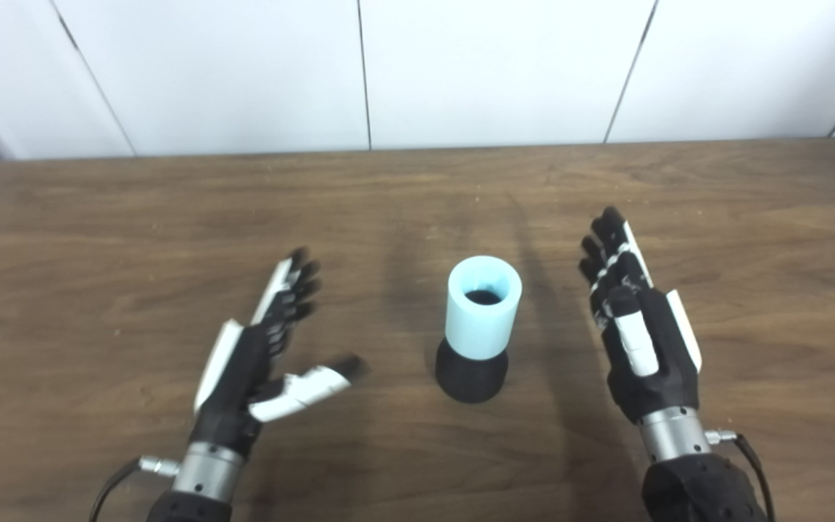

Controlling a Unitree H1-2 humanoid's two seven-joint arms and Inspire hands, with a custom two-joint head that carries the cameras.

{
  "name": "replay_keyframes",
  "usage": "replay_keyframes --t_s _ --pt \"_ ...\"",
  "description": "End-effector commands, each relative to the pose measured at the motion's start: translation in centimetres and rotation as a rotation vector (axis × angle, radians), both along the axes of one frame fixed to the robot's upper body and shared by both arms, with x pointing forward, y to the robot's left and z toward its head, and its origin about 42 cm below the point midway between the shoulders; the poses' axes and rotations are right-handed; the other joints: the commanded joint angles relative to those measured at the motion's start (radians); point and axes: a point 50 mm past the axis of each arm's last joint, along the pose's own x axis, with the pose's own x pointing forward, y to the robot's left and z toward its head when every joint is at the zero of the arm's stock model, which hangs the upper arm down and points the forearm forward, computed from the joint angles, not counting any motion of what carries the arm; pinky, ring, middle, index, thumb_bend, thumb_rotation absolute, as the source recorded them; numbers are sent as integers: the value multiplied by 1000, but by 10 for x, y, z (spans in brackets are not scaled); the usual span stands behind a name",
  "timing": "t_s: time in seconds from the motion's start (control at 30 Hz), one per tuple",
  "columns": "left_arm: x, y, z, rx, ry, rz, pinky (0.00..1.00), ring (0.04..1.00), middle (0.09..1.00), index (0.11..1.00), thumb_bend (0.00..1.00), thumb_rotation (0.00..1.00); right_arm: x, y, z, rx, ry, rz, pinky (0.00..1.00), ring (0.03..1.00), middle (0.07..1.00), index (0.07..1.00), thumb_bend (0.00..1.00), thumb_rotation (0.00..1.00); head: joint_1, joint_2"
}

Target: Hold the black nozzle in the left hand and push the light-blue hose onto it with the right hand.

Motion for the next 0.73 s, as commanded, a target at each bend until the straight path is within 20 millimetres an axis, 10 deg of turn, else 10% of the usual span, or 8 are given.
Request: replay_keyframes --t_s 0.0,0.37,0.7 --pt "4 -19 12 -167 -69 8 998 1000 1000 1000 784 622 -7 -2 3 13 -21 13 996 1000 1000 1000 694 857 -1 0" --pt "13 -26 7 -292 -22 10 1000 1000 1000 1000 753 966 4 -6 -3 -36 29 -13 993 990 1000 995 677 986 17 -9" --pt "18 -32 8 -289 -49 57 1000 1000 1000 1000 836 1000 10 -13 -8 -144 28 1 1000 999 1000 985 696 1000 19 -9"
